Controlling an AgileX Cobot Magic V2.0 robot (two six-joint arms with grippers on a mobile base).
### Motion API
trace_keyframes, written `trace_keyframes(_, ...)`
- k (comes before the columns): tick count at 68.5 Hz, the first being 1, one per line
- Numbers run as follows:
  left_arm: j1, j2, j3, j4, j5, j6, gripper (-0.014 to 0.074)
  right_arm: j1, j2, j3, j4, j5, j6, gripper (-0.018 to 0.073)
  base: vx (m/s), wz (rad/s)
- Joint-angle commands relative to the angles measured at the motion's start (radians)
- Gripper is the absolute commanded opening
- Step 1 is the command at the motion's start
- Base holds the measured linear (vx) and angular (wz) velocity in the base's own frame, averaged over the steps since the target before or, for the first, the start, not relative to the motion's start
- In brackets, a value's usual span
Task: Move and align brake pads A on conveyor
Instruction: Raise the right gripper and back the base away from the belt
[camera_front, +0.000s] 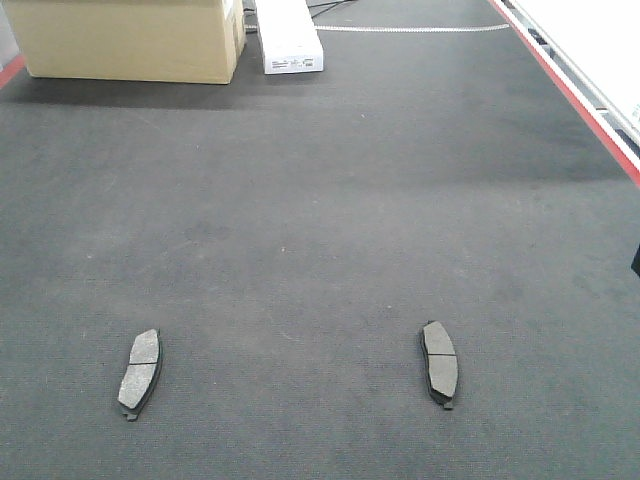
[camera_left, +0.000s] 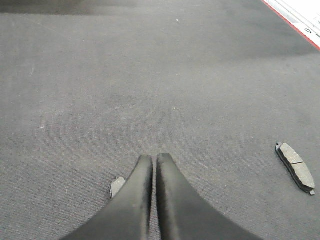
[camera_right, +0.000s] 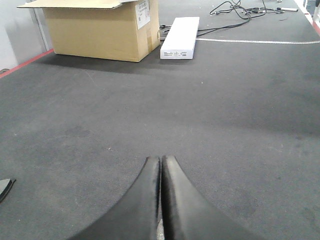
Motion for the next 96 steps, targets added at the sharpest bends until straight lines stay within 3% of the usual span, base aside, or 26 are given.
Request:
trace_keyframes(1, -0.005, -0.002, -0.030, -0.004, -0.066, 0.000, -0.0008, -0.005, 0.003, -0.024, 0.000, -0.066, -0.010, -0.0002, 0.00, 0.00)
trace_keyframes(63, -0.005, 0.000, -0.030, -0.004, -0.065, 0.000, -0.0008, -0.005, 0.004, -0.024, 0.001, -0.066, -0.010, -0.0003, -0.01, 0.00)
trace_keyframes(96, -0.005, 0.001, -0.030, -0.004, -0.065, 0.000, -0.0008, -0.005, 0.005, -0.024, 0.001, -0.066, -0.010, -0.0003, -0.21, -0.02)
